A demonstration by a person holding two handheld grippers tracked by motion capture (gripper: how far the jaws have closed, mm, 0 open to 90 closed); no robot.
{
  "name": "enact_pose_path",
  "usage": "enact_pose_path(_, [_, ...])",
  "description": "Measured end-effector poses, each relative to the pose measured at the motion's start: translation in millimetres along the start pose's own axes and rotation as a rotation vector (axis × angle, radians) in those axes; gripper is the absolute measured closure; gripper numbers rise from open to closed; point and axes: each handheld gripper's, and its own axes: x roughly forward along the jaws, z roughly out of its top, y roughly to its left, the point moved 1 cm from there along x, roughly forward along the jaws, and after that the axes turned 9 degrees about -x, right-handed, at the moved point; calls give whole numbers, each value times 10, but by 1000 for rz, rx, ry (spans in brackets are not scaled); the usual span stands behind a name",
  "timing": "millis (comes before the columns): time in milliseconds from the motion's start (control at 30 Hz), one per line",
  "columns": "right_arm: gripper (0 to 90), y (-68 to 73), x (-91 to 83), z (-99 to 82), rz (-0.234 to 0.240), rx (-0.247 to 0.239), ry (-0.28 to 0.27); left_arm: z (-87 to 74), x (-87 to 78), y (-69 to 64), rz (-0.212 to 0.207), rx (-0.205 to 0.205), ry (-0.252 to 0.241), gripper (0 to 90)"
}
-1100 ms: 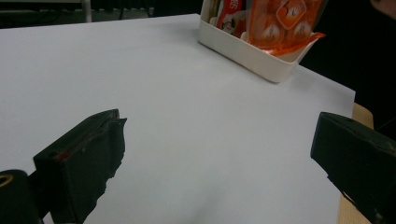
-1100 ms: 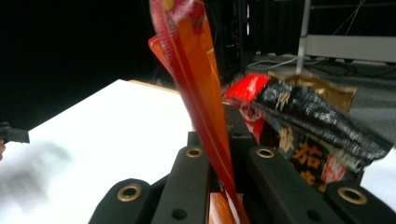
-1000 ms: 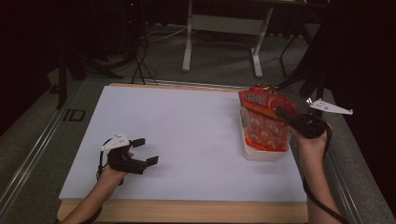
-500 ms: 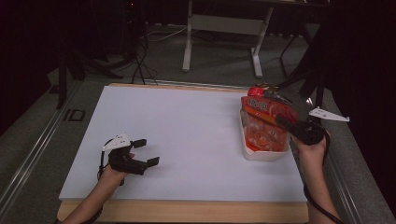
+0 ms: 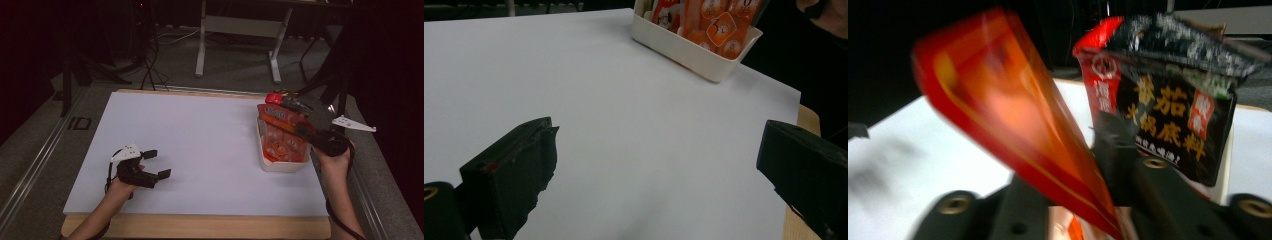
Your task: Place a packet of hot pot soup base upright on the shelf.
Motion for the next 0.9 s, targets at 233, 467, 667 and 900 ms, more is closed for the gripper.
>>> enact_pose_path(233, [597,158,-143,294,-18,-52,-42,-11,17,-1,3,7,6,26])
enact_pose_path(467, [503,357,-217,529,-13,-111,-91,-27,19,2,1,6,9,26])
enact_pose_path(667, [423,549,-229,631,14,-144,-117,-34,16,-4,3,13,10,26])
enact_pose_path(900, [388,766,-174,621,81,-184,-126,-34,20,-9,2,18,14,27])
